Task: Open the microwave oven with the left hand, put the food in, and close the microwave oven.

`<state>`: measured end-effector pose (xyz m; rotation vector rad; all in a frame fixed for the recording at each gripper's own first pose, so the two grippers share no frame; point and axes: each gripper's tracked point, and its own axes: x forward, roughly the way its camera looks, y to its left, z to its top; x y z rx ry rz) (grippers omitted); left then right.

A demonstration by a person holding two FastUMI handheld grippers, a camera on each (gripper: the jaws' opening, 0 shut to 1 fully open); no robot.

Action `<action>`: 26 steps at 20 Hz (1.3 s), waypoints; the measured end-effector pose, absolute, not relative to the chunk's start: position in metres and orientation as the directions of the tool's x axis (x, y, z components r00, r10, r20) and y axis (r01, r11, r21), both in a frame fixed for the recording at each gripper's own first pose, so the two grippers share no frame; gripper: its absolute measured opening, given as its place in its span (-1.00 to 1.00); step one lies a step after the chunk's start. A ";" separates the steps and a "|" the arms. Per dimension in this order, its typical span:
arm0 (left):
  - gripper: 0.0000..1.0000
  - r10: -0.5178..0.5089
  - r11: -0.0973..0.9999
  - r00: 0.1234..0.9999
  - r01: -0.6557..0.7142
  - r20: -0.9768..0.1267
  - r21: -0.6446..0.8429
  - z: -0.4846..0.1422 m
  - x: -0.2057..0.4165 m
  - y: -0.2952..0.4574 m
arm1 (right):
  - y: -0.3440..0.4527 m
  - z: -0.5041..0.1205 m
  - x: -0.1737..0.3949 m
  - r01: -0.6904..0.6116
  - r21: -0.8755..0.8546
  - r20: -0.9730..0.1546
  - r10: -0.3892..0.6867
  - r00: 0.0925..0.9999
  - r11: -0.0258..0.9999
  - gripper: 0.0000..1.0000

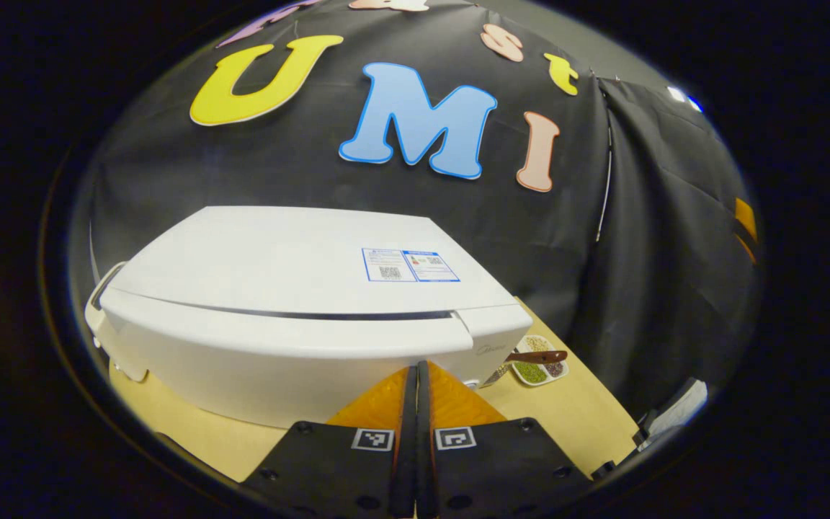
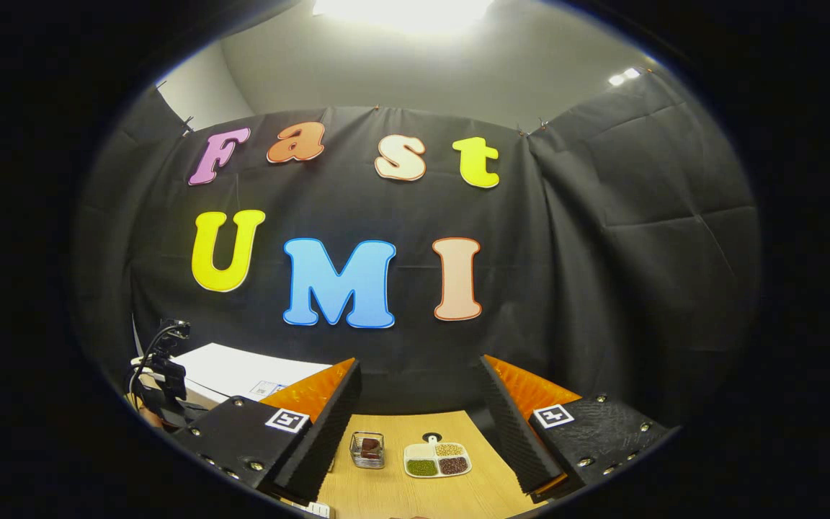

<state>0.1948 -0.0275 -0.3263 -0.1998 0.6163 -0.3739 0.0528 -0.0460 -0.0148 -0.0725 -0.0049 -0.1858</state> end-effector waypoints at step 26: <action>0.90 -0.081 0.995 0.994 0.077 -0.070 -0.061 -0.053 0.125 0.099 | 0.023 -0.008 0.060 0.034 -0.046 -0.055 -0.036 0.998 0.998 0.94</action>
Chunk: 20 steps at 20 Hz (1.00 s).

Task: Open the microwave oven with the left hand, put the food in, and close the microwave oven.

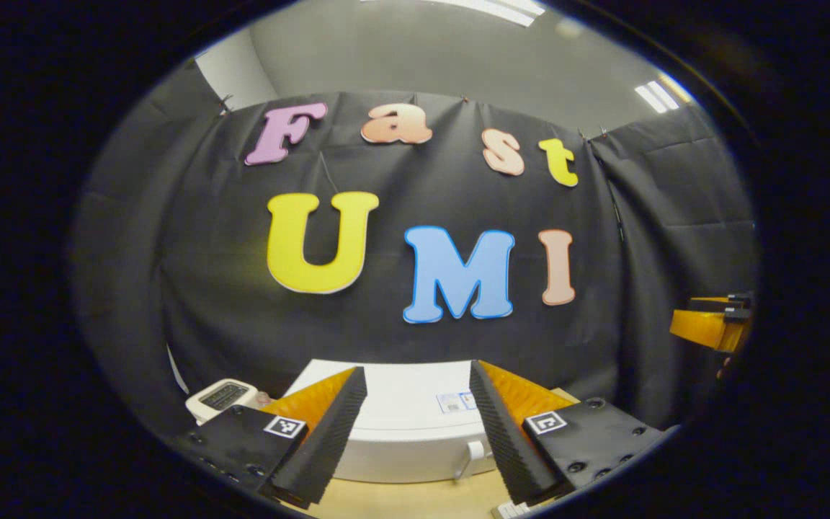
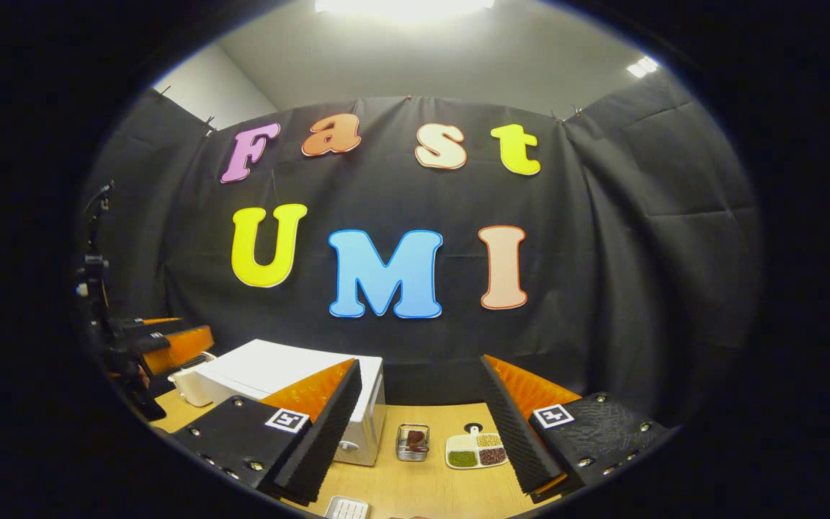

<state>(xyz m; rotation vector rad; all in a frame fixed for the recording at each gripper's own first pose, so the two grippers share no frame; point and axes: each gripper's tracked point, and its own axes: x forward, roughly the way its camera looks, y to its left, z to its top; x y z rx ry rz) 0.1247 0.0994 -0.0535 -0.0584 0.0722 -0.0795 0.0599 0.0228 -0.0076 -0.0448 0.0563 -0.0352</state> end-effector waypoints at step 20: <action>0.89 -0.081 0.994 0.997 0.079 -0.017 -0.075 -0.004 0.064 0.145 | 0.063 0.034 0.032 0.058 -0.037 0.015 -0.058 0.998 0.998 0.94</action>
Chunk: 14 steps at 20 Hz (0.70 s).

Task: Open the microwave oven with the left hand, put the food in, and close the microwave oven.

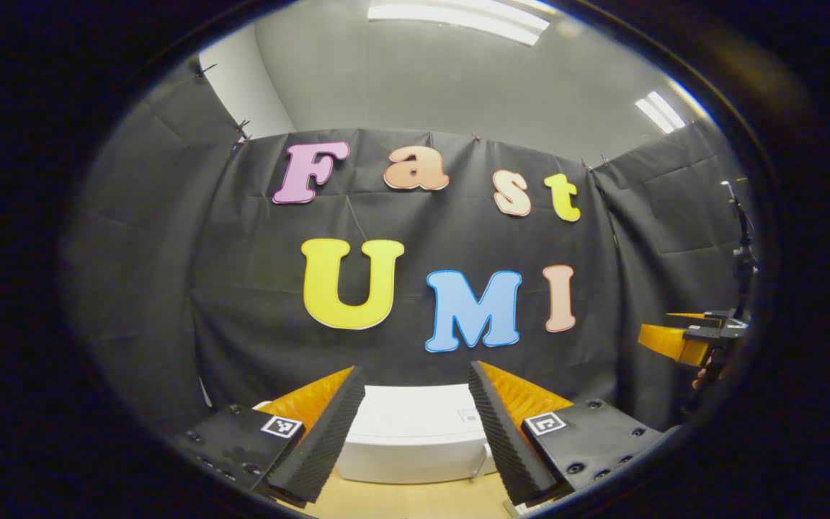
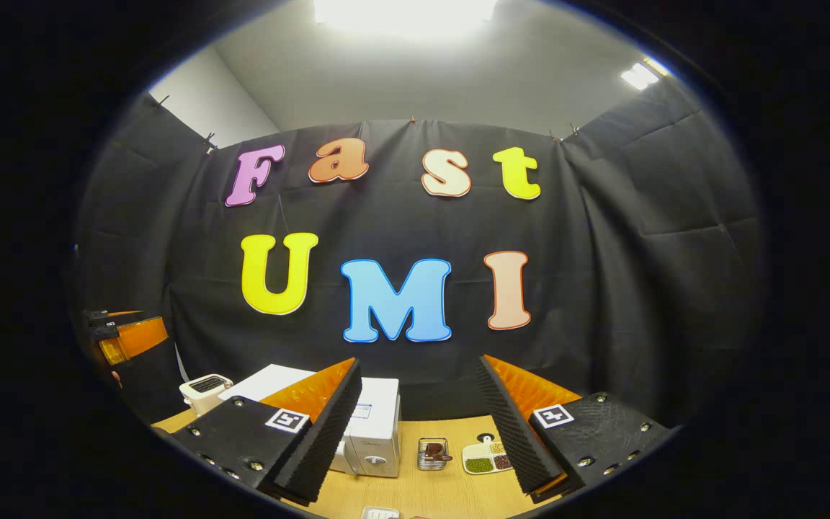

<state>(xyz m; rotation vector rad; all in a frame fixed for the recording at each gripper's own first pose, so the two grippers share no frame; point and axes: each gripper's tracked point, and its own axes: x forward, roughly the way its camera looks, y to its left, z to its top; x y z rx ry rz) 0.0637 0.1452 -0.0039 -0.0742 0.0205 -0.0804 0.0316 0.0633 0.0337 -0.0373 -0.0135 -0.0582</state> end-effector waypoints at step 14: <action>0.90 -0.113 0.990 0.994 0.113 0.006 -0.080 0.006 0.062 0.122 | 0.057 0.033 0.025 0.055 -0.031 0.017 -0.054 0.998 0.998 0.94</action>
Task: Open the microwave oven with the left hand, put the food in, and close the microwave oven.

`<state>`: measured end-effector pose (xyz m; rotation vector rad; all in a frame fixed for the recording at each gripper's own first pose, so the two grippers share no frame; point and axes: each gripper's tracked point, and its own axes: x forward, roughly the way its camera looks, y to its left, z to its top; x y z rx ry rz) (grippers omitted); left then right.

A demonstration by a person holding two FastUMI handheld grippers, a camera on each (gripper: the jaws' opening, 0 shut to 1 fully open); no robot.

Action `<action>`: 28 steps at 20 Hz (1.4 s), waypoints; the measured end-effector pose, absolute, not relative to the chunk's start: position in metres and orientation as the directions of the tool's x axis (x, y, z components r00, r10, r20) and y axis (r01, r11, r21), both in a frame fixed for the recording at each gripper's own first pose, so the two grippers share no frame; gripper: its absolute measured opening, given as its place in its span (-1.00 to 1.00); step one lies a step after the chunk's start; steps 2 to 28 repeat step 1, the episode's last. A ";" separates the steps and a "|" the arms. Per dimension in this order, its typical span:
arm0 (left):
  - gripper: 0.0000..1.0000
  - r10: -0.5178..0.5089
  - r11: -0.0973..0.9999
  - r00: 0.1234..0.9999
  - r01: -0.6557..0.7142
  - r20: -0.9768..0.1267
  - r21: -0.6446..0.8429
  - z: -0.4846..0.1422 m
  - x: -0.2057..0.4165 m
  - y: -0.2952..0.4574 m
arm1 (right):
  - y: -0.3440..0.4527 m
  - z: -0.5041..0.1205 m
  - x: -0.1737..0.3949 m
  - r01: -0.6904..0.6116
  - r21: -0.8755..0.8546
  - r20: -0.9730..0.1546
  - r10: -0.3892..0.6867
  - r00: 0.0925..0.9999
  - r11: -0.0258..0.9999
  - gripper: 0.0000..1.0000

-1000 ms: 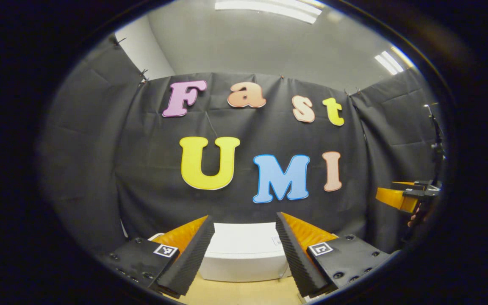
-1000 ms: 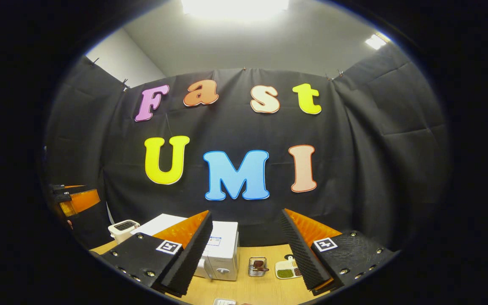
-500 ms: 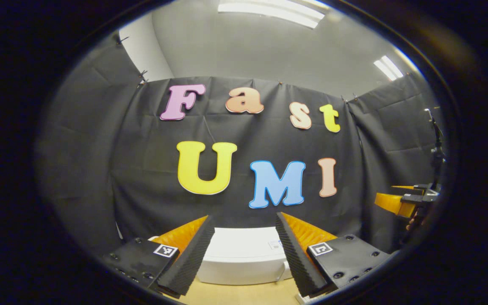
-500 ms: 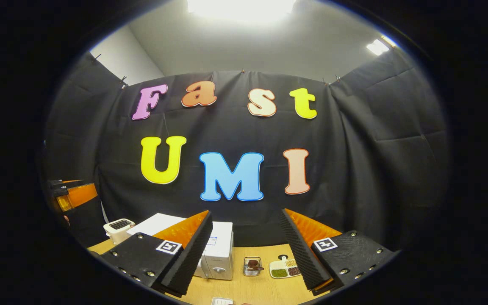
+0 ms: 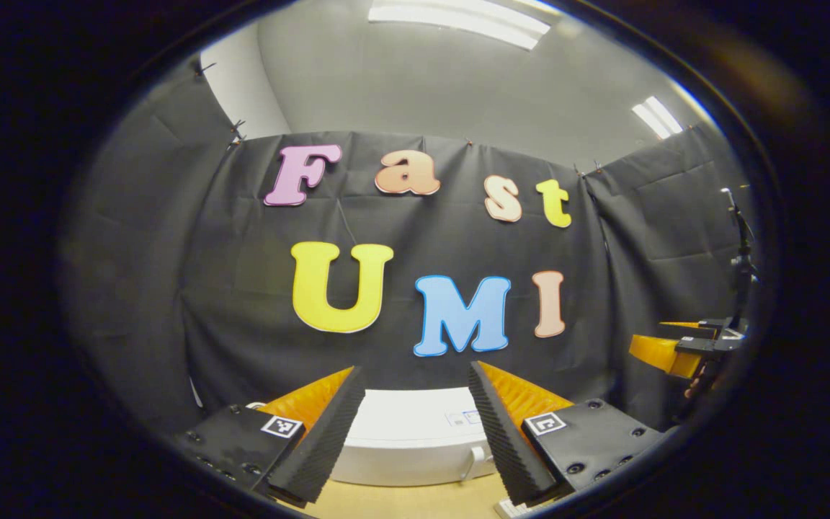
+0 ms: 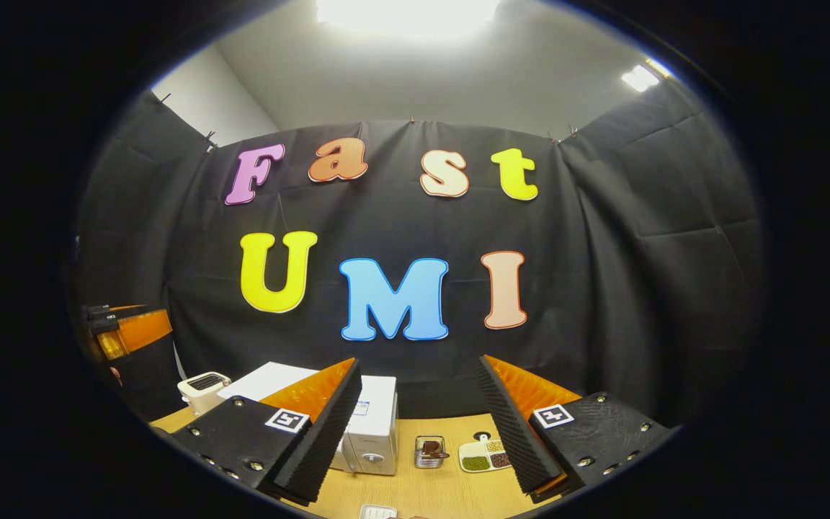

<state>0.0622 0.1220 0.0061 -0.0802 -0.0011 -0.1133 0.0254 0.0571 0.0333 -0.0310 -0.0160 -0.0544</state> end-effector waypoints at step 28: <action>0.92 -0.104 0.992 0.995 0.104 0.006 -0.075 0.007 0.061 0.119 | 0.055 0.034 0.026 0.044 -0.023 0.018 -0.044 0.999 0.999 0.94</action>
